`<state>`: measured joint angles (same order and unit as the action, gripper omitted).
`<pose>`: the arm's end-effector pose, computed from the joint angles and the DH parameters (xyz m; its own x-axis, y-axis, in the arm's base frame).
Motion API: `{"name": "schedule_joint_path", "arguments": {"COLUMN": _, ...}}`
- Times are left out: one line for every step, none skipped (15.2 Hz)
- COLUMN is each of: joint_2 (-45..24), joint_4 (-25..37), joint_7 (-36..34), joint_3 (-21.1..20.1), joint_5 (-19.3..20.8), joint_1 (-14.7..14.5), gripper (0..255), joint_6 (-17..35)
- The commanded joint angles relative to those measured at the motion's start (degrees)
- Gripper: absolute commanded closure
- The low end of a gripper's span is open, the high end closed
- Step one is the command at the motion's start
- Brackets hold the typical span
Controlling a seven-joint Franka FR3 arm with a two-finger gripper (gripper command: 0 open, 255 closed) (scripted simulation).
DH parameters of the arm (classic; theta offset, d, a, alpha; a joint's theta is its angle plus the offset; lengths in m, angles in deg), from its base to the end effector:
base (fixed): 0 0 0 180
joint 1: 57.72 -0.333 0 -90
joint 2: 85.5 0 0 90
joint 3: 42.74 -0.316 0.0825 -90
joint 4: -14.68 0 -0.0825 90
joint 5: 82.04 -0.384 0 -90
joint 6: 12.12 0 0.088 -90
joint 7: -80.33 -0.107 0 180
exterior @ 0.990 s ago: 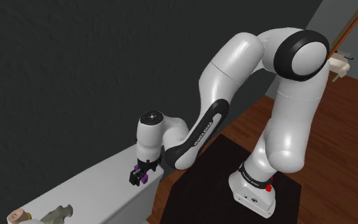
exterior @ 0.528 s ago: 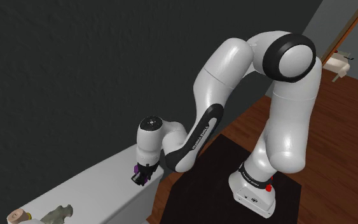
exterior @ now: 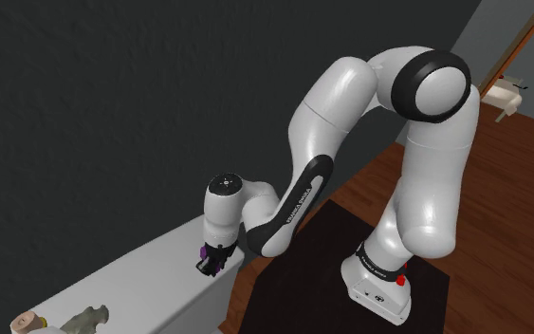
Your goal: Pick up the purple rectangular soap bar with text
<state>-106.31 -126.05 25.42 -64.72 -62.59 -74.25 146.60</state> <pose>0.3550 0.3161 0.1639 0.9999 0.0095 -0.0116 0.0095 -0.9999 -0.0066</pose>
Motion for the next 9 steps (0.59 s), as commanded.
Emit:
{"name": "schedule_joint_path", "arguments": {"joint_2": 0.7, "joint_4": -0.1, "joint_7": 0.6, "joint_3": -0.6, "joint_5": -0.7, "joint_1": 0.5, "gripper": 255, "joint_6": -0.6}}
{"name": "schedule_joint_path", "arguments": {"joint_2": 1.6, "joint_4": -0.3, "joint_7": 1.1, "joint_3": -1.3, "joint_5": -1.5, "joint_1": 1.0, "gripper": 255, "joint_6": -1.2}}
{"name": "schedule_joint_path", "arguments": {"joint_2": 2.4, "joint_4": -0.5, "joint_7": 1.7, "joint_3": -2.0, "joint_5": -2.4, "joint_1": 1.5, "gripper": 255, "joint_6": -1.9}}
{"name": "schedule_joint_path", "arguments": {"joint_2": 3.3, "joint_4": -0.6, "joint_7": 2.3, "joint_3": -2.7, "joint_5": -3.2, "joint_1": 2.0, "gripper": 255, "joint_6": -2.5}}
{"name": "schedule_joint_path", "arguments": {"joint_2": 4.2, "joint_4": -0.8, "joint_7": 3.0, "joint_3": -3.3, "joint_5": -4.1, "joint_1": 2.5, "gripper": 255, "joint_6": -3.2}}
{"name": "schedule_joint_path", "arguments": {"joint_2": 5.0, "joint_4": -0.9, "joint_7": 3.6, "joint_3": -3.9, "joint_5": -4.9, "joint_1": 2.9, "gripper": 255, "joint_6": -3.8}}
{"name": "schedule_joint_path", "arguments": {"joint_2": 5.9, "joint_4": -1.0, "joint_7": 4.2, "joint_3": -4.5, "joint_5": -5.8, "joint_1": 3.3, "gripper": 255, "joint_6": -4.5}}
{"name": "schedule_joint_path", "arguments": {"joint_2": 6.8, "joint_4": -1.1, "joint_7": 4.9, "joint_3": -5.1, "joint_5": -6.8, "joint_1": 3.7, "gripper": 255, "joint_6": -5.1}}
{"name": "schedule_joint_path", "arguments": {"joint_2": 7.6, "joint_4": -1.2, "joint_7": 5.5, "joint_3": -5.6, "joint_5": -7.7, "joint_1": 4.1, "gripper": 255, "joint_6": -5.8}}
